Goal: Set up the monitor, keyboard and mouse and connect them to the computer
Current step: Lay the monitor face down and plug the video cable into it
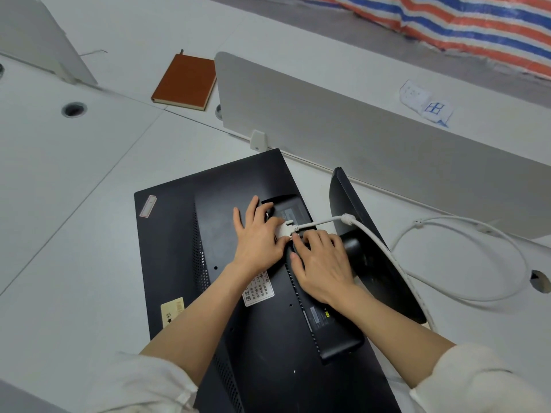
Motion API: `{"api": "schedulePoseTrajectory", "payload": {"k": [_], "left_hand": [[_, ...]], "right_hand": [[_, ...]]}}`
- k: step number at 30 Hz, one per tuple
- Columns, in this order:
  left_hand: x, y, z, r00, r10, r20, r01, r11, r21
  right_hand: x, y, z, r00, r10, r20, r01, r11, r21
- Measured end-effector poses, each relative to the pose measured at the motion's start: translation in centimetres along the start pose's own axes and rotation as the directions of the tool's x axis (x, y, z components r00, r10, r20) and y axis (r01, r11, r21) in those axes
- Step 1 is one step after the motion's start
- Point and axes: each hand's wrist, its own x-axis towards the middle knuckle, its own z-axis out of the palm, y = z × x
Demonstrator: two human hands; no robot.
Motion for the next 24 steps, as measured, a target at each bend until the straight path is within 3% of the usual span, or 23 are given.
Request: {"api": "schedulePoseTrajectory", "payload": {"k": [24], "left_hand": [[0.01,0.15,-0.01,1.0,-0.009,0.022,0.008,1.0,0.013]], "right_hand": [[-0.17,0.1,-0.56,1.0,0.007,-0.002,-0.007,0.999,-0.031]]}}
